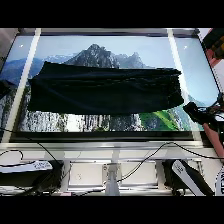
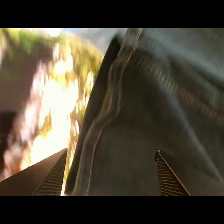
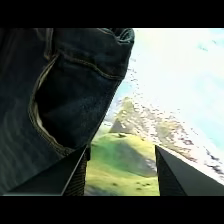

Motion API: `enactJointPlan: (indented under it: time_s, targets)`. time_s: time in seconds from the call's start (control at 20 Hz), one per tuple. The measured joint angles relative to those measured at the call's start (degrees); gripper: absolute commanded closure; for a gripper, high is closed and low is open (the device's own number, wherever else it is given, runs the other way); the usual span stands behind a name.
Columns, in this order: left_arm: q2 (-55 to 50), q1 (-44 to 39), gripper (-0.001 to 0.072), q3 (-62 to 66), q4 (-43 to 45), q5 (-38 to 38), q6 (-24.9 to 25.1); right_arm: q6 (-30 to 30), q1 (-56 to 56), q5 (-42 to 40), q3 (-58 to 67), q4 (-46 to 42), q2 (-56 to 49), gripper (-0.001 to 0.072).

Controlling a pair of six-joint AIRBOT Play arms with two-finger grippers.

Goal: Fold the clothes and pants, and hang the long-sleeved shirts on hangers.

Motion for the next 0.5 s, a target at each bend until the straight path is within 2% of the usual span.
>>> enactJointPlan:
  time_s: [0.15, 0.25, 0.4, 0.5]
  targets:
    - [0.6, 2.3, 0.0129, -2.8, -1.3, -3.3, 0.0, 0.8, -0.1, -6.0, -2.8, 8.3, -1.7, 0.0247]
    - [0.8, 2.7, 0.0129, -4.1, -1.9, -4.4, 0.2, -0.7, -0.2, -8.0, -3.0, 13.1, -4.5, 0.0245]
    - [0.9, 2.8, 0.0129, -5.1, -2.3, -5.7, 0.3, -4.8, -0.2, -9.2, -2.1, 20.2, -10.0, 0.0245]
    - [1.0, 2.8, 0.0129, -5.4, -3.0, -7.0, 0.4, -9.8, -0.2, -9.4, -0.8, 26.8, -14.2, 0.025]
